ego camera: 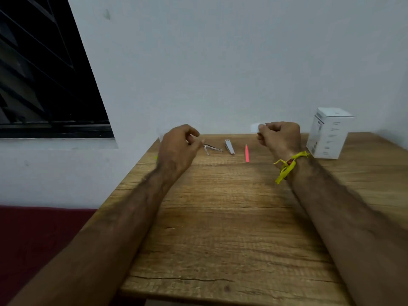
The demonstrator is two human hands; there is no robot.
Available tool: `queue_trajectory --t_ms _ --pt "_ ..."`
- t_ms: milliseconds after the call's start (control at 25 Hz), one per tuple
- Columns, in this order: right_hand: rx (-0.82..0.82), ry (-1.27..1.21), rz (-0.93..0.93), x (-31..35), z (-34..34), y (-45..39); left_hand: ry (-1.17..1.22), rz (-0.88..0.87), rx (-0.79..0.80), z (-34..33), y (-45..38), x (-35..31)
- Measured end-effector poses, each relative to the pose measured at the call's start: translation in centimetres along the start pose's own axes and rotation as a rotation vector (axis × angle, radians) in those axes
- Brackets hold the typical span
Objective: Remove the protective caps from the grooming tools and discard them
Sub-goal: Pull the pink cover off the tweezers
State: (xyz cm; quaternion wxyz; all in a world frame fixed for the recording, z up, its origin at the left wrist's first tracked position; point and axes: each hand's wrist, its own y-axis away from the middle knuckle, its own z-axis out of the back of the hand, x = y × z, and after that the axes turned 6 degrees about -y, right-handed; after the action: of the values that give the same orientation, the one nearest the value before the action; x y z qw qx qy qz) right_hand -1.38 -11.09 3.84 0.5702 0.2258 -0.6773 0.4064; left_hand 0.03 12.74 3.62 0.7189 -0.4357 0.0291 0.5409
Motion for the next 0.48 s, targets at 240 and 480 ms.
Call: queue_trajectory --t_ms 240,480 --pt "-0.133 0.027 0.127 -1.9 2.6 -1.2 0.196 0.098 0.045 -6.0 -0.3 -3.6" --pt "-0.253 0.087 0.162 -3.5 2.5 -2.3 0.105 0.078 0.092 -7.0 0.4 -2.8"
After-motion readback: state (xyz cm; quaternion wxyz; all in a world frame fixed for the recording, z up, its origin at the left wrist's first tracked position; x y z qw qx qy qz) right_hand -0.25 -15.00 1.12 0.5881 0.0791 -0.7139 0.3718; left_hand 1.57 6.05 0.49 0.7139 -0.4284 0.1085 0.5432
